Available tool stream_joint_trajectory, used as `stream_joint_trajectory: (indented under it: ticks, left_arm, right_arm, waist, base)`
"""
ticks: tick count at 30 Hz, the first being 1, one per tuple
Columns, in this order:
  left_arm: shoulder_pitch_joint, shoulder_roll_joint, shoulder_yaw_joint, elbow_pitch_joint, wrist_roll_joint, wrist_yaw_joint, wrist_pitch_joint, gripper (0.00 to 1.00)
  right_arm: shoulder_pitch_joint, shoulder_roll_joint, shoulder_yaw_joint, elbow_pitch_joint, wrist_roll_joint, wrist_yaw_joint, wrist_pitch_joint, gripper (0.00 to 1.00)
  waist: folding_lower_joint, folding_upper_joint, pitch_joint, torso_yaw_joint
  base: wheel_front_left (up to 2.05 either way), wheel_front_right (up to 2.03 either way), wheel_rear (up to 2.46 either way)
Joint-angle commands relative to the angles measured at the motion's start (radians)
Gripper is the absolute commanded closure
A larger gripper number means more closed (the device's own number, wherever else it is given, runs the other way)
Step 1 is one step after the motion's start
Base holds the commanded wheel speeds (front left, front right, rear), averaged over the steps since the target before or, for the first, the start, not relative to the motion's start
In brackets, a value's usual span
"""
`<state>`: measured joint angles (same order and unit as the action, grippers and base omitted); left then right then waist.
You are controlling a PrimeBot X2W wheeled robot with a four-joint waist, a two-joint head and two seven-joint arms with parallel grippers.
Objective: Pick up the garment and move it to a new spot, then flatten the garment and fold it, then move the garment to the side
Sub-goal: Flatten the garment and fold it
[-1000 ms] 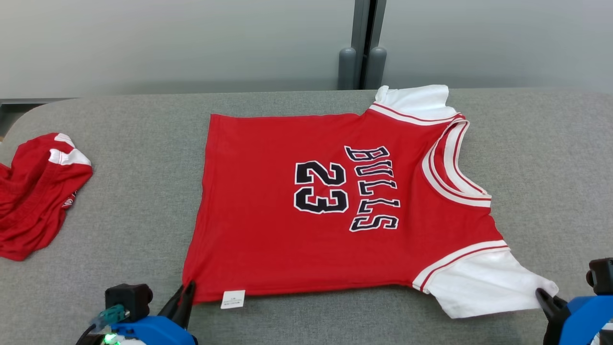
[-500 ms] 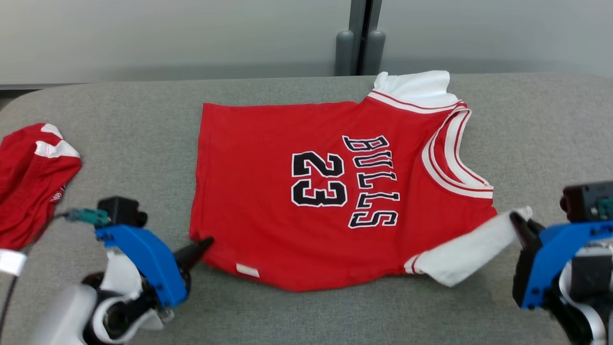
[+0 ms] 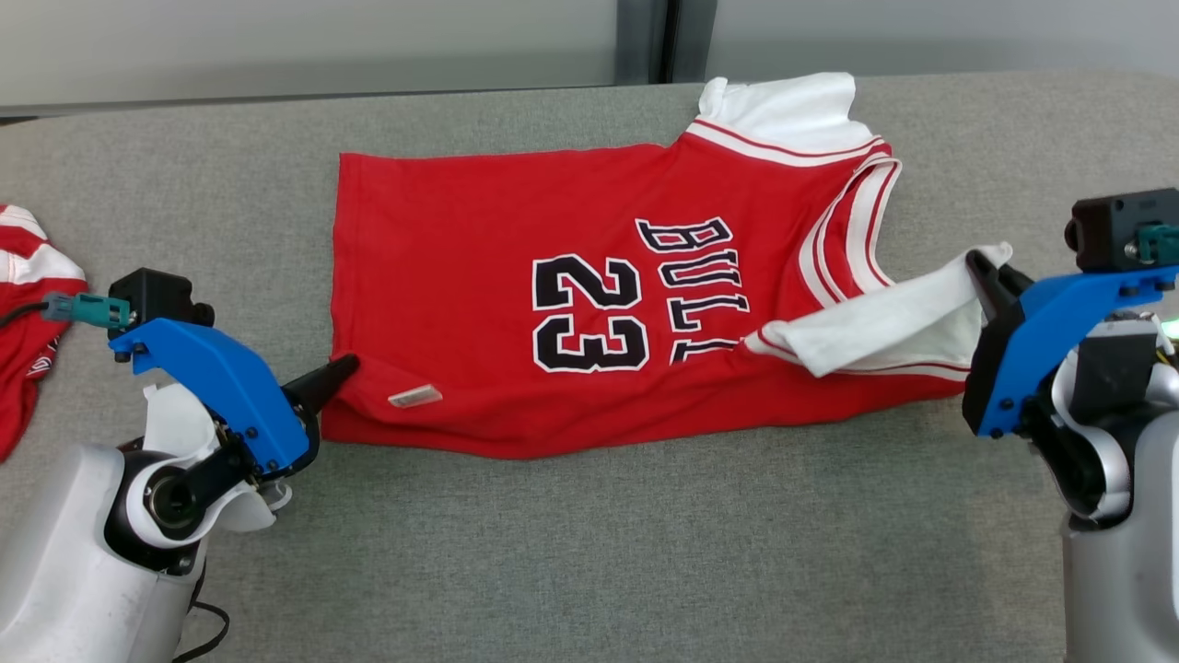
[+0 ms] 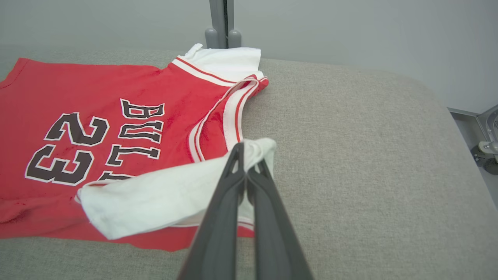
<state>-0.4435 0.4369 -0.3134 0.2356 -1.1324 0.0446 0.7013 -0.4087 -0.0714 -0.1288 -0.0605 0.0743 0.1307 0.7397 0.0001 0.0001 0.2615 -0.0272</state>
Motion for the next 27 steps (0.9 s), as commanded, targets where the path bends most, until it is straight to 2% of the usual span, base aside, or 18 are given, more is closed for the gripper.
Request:
stream_joint_trajectory:
  ticks: [1, 10, 11, 12, 13, 19, 22, 27]
  left_arm:
    - [-0.023, -0.004, 0.003, 0.016, 0.008, 0.004, -0.008, 1.00]
    - [-0.071, -0.026, 0.011, 0.084, 0.017, 0.006, -0.040, 1.00]
    - [-0.076, -0.030, 0.015, 0.088, 0.017, 0.003, -0.050, 0.87]
    - [-0.079, -0.034, 0.020, 0.094, 0.014, 0.001, -0.061, 0.17]
    - [-0.081, -0.036, 0.021, 0.099, 0.015, -0.001, -0.069, 0.00]
    - [-0.033, -0.044, 0.038, 0.096, 0.027, -0.013, -0.140, 0.00]
    - [0.012, -0.035, 0.042, 0.076, 0.069, -0.016, -0.226, 0.00]
    - [0.124, -0.056, 0.053, 0.041, 0.131, -0.003, -0.385, 0.00]
  right_arm:
    - [-0.040, -0.008, 0.002, 0.035, -0.010, 0.000, -0.024, 1.00]
    - [-0.122, -0.029, 0.048, 0.165, -0.006, 0.000, -0.115, 1.00]
    - [-0.129, -0.029, 0.052, 0.173, -0.002, 0.000, -0.131, 0.85]
    - [-0.135, -0.026, 0.051, 0.184, 0.005, 0.000, -0.145, 0.00]
    - [-0.137, -0.023, 0.056, 0.194, 0.008, 0.000, -0.158, 0.00]
    - [-0.123, -0.033, 0.066, 0.218, 0.032, 0.000, -0.206, 0.00]
    - [-0.083, -0.040, 0.054, 0.203, 0.039, 0.000, -0.211, 0.00]
    - [0.010, -0.030, 0.004, 0.152, 0.034, 0.000, -0.179, 0.00]
  waist:
    - [-0.0001, -0.0001, 0.015, -0.001]
    - [-0.0001, -0.0001, 0.055, 0.010]
    - [-0.0001, -0.0001, 0.056, 0.011]
    - [-0.0001, -0.0001, 0.057, 0.013]
    - [-0.0001, -0.0001, 0.057, 0.015]
    - [-0.0001, -0.0001, 0.030, 0.029]
    - [-0.0001, -0.0001, 0.010, 0.038]
    - [-0.0001, -0.0001, -0.025, 0.052]
  base:
    - [0.00, 0.00, 0.00]
    - [0.00, 0.00, 0.00]
    - [0.00, 0.00, 0.00]
    - [0.00, 0.00, 0.00]
    - [0.00, 0.00, 0.00]
    - [0.00, 0.00, 0.00]
    - [0.00, 0.00, 0.00]
    - [0.00, 0.00, 0.00]
